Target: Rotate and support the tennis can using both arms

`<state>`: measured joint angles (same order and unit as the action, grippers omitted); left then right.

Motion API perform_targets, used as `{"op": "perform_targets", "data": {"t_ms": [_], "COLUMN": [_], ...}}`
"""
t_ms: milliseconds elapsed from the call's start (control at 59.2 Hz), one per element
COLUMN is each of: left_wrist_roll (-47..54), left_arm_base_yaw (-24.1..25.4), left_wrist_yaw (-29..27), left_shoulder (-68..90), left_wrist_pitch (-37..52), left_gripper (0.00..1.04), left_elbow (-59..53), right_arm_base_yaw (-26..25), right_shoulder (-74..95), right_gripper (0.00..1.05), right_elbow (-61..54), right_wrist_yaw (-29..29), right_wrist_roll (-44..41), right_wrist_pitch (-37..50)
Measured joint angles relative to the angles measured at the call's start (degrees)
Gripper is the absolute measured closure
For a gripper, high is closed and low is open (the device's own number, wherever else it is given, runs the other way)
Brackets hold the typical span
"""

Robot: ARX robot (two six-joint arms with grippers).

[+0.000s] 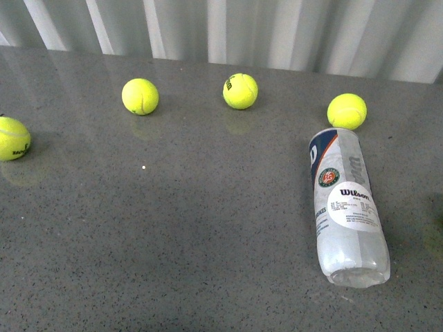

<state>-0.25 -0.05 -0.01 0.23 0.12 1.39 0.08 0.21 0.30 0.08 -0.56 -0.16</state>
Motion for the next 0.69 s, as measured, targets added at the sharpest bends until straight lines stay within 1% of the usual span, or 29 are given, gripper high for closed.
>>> {"op": "perform_targets", "data": {"t_ms": [692], "left_wrist_roll": [0.0], "left_arm_base_yaw": [0.0], "left_wrist_yaw": [0.0], "left_shoulder": [0.0], "left_wrist_pitch": [0.0], "left_gripper": [0.07], "left_elbow": [0.0], "right_arm_base_yaw": [0.0], "right_shoulder": [0.0], "right_gripper": [0.07], "right_elbow": [0.0], "right_wrist_yaw": [0.0], "right_wrist_roll": [0.0], "right_wrist_pitch": [0.0]}}
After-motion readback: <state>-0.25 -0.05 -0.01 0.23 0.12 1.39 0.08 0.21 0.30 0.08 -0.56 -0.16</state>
